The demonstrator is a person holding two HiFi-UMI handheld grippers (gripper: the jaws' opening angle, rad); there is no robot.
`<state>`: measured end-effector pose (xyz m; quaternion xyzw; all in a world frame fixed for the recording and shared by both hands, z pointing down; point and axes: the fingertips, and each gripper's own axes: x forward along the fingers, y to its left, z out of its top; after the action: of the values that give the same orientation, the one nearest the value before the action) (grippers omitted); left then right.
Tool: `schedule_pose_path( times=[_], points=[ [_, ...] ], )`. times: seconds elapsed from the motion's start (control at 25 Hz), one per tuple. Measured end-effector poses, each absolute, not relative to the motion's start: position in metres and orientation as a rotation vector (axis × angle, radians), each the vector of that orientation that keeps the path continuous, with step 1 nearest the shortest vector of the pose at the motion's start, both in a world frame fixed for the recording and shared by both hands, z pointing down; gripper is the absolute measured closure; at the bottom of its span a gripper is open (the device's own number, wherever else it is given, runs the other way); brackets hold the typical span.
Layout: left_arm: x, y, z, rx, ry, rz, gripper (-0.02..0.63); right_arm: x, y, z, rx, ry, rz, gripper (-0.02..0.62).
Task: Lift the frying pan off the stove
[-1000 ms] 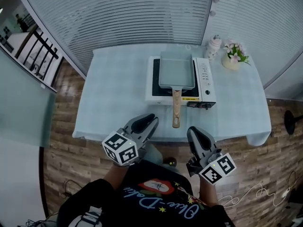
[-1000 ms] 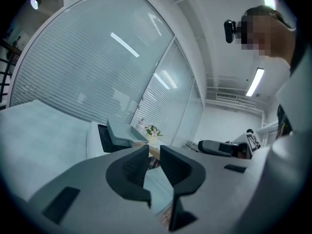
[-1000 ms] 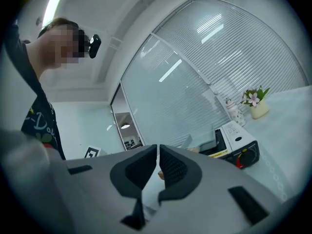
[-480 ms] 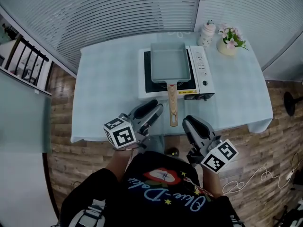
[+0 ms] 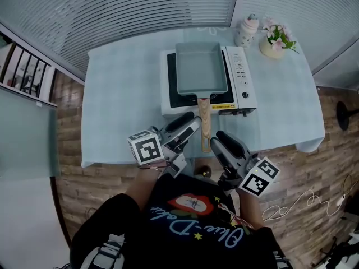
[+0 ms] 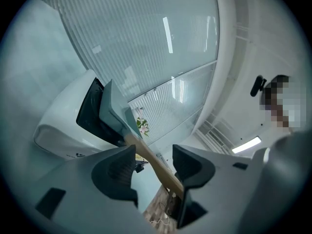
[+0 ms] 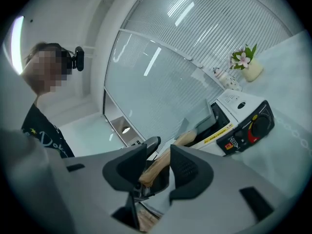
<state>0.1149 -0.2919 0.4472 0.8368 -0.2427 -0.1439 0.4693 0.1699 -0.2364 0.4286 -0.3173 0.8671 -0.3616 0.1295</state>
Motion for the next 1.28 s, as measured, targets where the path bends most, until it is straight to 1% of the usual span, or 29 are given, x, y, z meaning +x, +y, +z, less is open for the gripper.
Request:
schedule_pose_path(
  times=[0.32, 0.52, 1.12, 1.2, 1.24, 1.28],
  points=[
    [0.127, -0.300, 0.456, 1.953, -0.512, -0.379, 0.362, 0.160, -0.246, 0.436, -0.806, 2.421, -1.204, 0.406],
    [0.135, -0.302, 0.464, 1.920, -0.479, -0.379, 0.348, 0.151, -0.247, 0.442, -0.736, 2.410, -1.276, 0.379],
    [0.164, -0.301, 0.461, 1.743, -0.261, -0.437, 0.350, 0.136, -0.258, 0.451, -0.672, 2.378, -1.350, 0.377],
    [0.164, -0.301, 0.461, 1.725, -0.249, -0.434, 0.368, 0.136, -0.258, 0.452, -0.672, 2.371, -1.361, 0.388],
    [0.164, -0.300, 0.461, 1.719, -0.239, -0.434, 0.410, 0.136, -0.259, 0.452, -0.671, 2.367, -1.367, 0.398],
    [0.164, -0.300, 0.459, 1.711, -0.228, -0.436, 0.435, 0.135, -0.259, 0.452, -0.667, 2.360, -1.374, 0.402]
  ],
)
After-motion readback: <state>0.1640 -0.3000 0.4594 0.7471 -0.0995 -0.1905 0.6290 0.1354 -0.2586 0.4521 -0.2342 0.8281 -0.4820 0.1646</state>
